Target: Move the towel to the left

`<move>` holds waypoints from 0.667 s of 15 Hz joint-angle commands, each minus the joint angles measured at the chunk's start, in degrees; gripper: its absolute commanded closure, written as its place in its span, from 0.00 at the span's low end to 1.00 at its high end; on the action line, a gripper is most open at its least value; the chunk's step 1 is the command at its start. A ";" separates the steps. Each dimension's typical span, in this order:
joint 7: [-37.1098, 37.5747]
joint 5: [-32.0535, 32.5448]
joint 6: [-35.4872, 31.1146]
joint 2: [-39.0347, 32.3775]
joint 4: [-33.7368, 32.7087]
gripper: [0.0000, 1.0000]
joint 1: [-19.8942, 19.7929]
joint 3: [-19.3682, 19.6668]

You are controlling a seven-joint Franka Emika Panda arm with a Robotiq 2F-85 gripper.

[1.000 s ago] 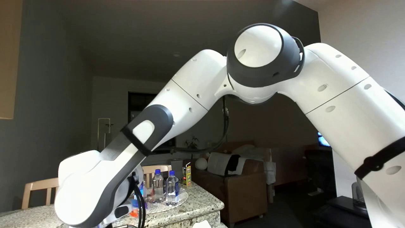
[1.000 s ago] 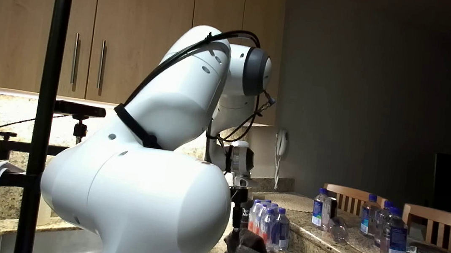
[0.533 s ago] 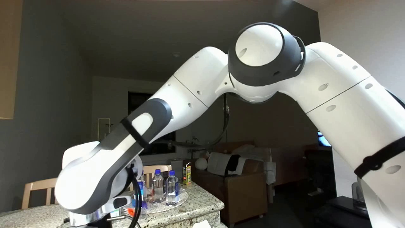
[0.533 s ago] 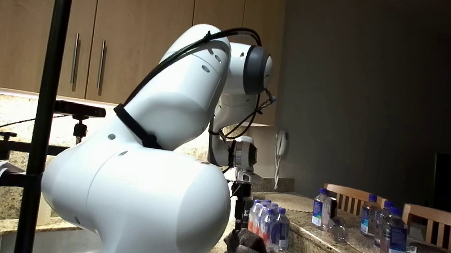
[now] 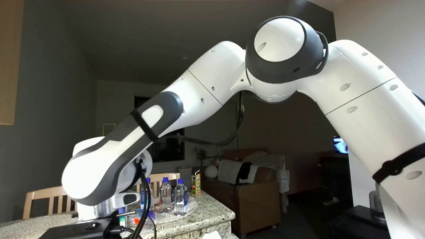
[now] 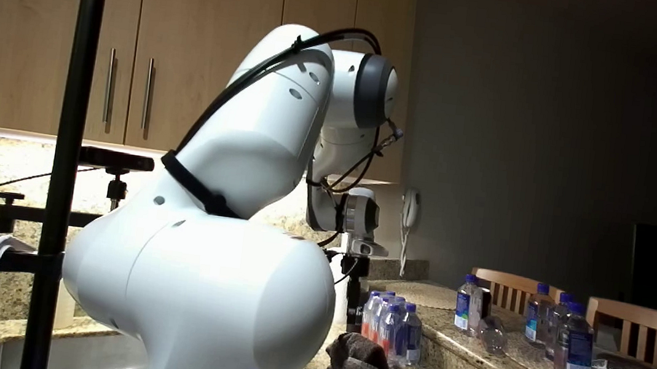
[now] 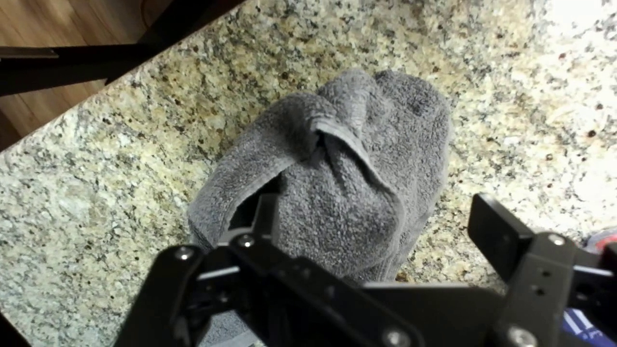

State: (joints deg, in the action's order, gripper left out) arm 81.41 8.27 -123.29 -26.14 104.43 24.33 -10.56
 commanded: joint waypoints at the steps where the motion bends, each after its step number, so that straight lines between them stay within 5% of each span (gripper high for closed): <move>1: -9.57 -2.82 2.64 4.11 3.03 0.00 -2.18 -1.14; 10: -30.69 -6.60 10.75 9.42 4.41 0.00 -5.19 -0.84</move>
State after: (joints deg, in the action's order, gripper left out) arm 56.57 2.65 -114.57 -20.29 106.02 20.36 -11.30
